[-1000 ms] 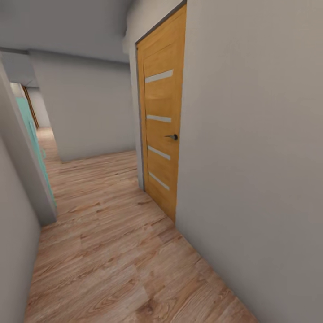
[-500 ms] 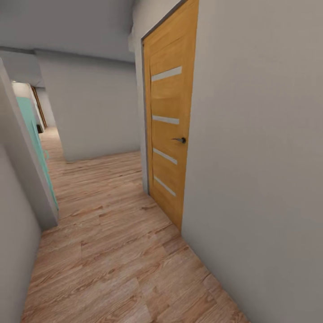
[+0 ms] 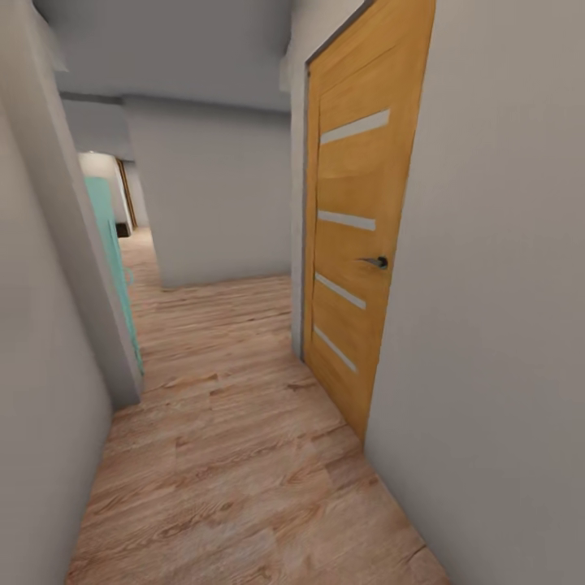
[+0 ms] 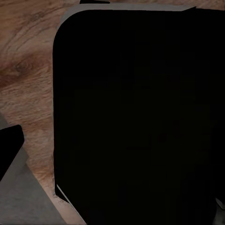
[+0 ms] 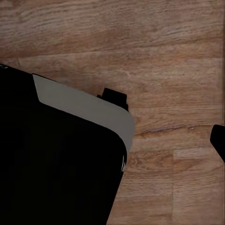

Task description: Move the two storage containers from the living room to the garage. In the garage, place one container on the floor and stack the other container on top of it (either order is fine).

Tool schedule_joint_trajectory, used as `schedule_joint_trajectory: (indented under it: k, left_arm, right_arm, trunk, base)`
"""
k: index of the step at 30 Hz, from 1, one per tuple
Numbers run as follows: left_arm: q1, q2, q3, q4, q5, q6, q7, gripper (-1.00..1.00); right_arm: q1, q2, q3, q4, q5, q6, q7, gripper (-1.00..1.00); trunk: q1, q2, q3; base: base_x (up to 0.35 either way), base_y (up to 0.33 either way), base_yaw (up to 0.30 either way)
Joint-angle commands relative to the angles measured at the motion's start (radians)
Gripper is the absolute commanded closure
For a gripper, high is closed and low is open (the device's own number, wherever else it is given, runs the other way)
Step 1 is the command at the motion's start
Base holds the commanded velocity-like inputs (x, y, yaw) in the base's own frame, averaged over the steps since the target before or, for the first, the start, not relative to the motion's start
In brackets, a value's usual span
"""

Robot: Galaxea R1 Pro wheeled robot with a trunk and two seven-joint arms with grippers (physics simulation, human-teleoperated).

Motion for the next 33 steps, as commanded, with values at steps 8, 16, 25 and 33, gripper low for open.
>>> schedule_joint_trajectory:
  k: [8,16,25,33]
  left_arm:
    - [0.0,-0.001,0.0,-0.001,0.031,-0.001,-0.001,-1.0]
    - [0.0,-0.001,0.0,-0.001,0.032,-0.006,0.0,-1.0]
    - [0.0,0.0,0.0,0.0,0.035,-0.006,0.0,-1.0]
    - [0.0,0.001,0.001,0.0,0.036,-0.006,0.001,-1.0]
  right_arm:
    - [-0.001,0.003,0.003,0.003,-0.037,-0.006,0.005,-1.0]
    - [-0.001,-0.001,0.006,0.003,-0.171,-0.007,0.006,-1.0]
    - [-0.001,-0.002,0.009,0.003,-0.17,-0.007,0.006,-1.0]
    - [-0.001,-0.002,0.012,0.003,-0.17,-0.008,0.006,-1.0]
  trunk:
    - [0.001,0.0,-0.001]
    - [0.001,0.0,-0.001]
    - [0.001,0.0,-0.001]
    - [0.001,0.0,-0.001]
  base:
    - [0.322,0.0,0.3]
    - [0.323,0.0,0.3]
    - [0.322,0.0,0.3]
    - [0.322,0.0,0.299]
